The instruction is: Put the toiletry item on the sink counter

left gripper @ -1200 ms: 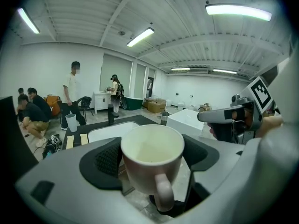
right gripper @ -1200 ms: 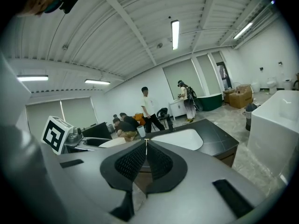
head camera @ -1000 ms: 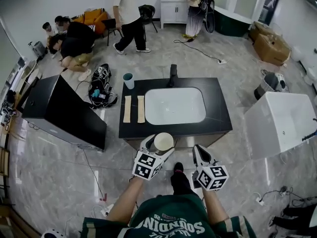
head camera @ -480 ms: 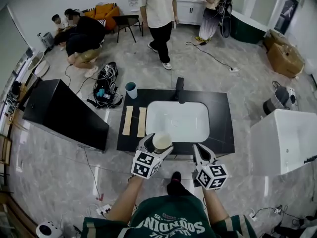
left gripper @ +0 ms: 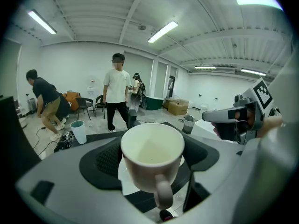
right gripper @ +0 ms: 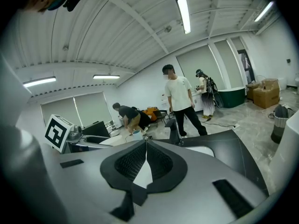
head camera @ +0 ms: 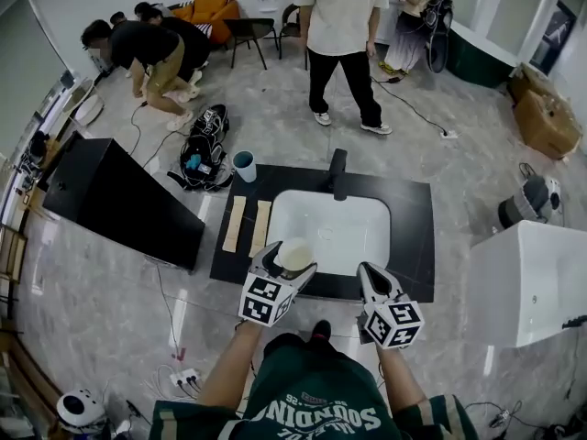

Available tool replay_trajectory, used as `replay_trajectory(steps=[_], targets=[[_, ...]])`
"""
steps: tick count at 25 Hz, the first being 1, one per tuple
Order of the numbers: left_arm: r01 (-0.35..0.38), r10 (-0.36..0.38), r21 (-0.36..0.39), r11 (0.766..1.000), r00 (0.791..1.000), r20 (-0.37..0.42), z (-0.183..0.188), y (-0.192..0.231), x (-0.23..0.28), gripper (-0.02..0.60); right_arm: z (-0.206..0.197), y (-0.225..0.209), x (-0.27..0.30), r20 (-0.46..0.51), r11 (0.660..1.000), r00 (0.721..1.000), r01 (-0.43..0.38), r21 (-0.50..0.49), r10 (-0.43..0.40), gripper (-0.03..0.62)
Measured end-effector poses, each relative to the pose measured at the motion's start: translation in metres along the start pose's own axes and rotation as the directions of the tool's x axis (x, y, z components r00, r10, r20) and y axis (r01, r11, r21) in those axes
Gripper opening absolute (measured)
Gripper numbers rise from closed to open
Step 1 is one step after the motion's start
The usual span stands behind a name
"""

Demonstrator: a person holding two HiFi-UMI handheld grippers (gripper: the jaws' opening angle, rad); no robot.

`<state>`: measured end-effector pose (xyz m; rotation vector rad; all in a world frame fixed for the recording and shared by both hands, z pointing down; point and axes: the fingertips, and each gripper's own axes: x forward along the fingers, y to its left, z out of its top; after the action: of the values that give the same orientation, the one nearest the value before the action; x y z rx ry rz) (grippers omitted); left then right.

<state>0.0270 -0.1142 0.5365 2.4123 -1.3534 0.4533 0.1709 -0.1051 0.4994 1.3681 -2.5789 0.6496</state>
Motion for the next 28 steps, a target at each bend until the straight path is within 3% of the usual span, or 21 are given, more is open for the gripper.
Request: replay_trajectory(steps=[10,28], targets=[[-0.052,0.052,-0.028,0.998,0.999,-0.002,0.008,0.029,0.015,0.411,0.007,-0.008,0.034,-0.034,0.999,0.998,-0.050,-0.009,0.049,0.041],[-0.039,0.039,-0.022,0.999,0.999,-0.011,0.037,0.112,0.078,0.411,0.048,-0.015,0.134,-0.046,0.998,0.998,-0.054,-0.029,0.053,0.041]])
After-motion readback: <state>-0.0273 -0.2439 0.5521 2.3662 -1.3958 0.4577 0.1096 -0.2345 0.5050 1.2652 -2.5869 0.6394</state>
